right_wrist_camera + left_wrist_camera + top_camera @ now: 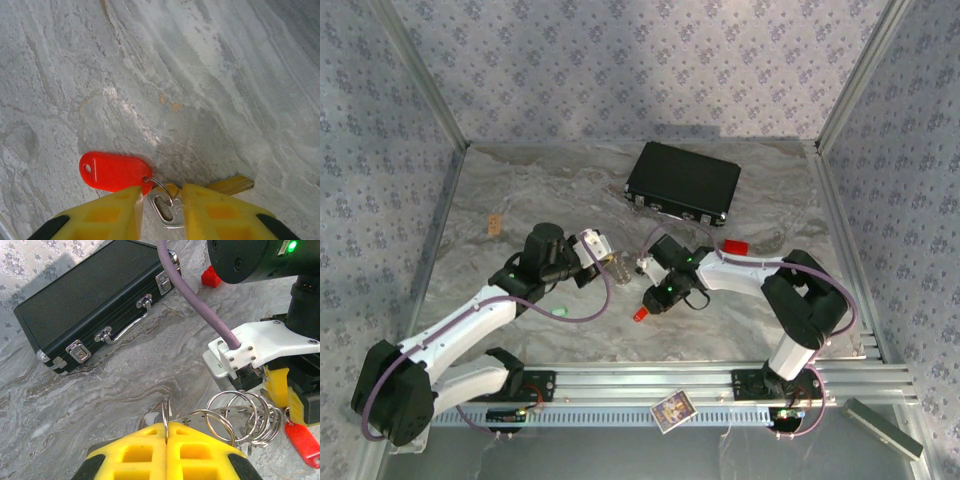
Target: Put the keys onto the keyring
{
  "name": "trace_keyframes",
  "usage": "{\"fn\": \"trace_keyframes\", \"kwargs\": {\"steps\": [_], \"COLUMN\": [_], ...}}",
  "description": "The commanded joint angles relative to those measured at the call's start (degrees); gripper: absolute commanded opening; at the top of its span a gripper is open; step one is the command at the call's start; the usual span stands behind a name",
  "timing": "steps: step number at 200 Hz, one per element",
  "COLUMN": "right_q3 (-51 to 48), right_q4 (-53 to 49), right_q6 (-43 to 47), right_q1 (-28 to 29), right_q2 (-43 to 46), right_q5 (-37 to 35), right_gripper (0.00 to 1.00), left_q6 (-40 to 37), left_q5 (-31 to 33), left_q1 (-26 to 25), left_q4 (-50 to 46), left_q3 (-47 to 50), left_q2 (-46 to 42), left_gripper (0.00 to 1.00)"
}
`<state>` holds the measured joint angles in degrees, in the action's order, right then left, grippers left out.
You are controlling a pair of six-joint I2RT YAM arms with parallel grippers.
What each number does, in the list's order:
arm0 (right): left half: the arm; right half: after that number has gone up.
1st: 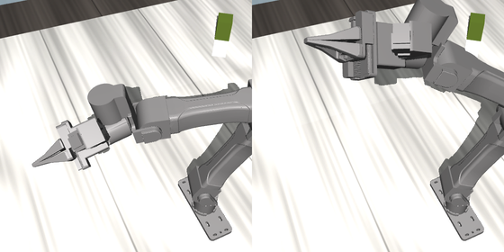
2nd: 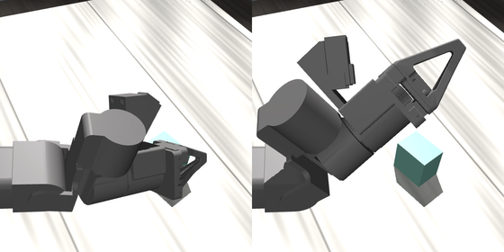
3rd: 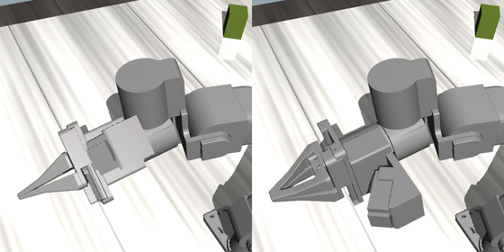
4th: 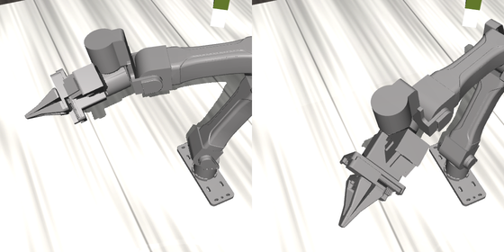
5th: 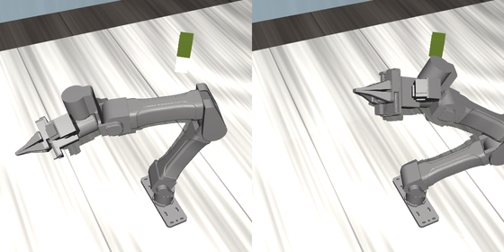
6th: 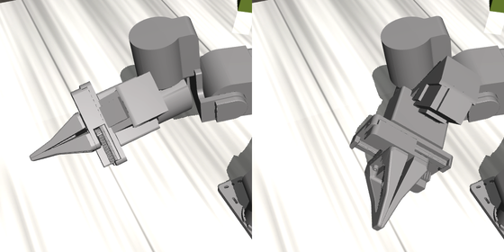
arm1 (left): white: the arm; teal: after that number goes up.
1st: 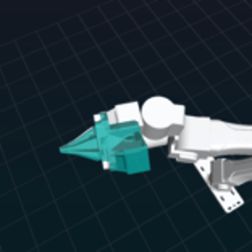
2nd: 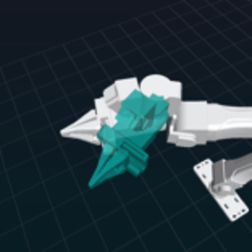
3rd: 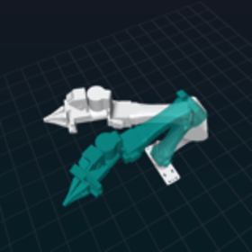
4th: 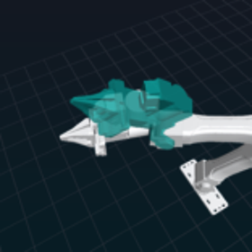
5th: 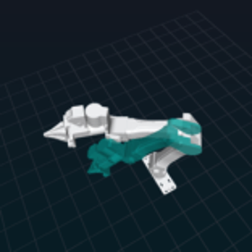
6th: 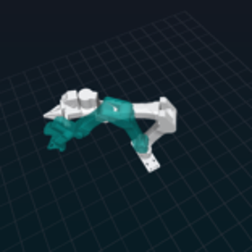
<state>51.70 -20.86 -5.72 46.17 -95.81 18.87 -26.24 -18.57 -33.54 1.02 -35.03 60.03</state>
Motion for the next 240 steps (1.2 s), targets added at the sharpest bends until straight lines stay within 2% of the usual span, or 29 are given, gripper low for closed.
{"fn": "trace_keyframes", "kwargs": {"steps": [1, 58, 114, 240], "right_q3": [1.03, 0.94, 0.83, 1.09], "right_q4": [-1.84, -2.42, -1.64, -1.37], "right_q6": [0.79, 0.84, 0.53, 1.25], "right_q1": [0.45, 1.33, 1.79, 2.63], "right_q2": [-0.43, 1.57, 0.69, 1.09], "right_q5": [0.60, 2.00, 1.44, -1.38], "right_gripper": [0.24, 0.07, 0.00, 0.00], "left_q6": [0.62, 0.36, 0.22, 0.05], "left_q5": [-0.06, 0.63, 0.74, 0.73], "left_q1": [-0.12, -0.07, -0.07, -0.06], "left_q4": [0.83, 0.70, 0.57, 0.56], "left_q3": [0.05, 0.16, 0.31, 0.40], "left_q2": [-1.23, -1.30, -1.40, -1.71], "left_gripper": [0.00, 0.00, 0.00, 0.00]}}
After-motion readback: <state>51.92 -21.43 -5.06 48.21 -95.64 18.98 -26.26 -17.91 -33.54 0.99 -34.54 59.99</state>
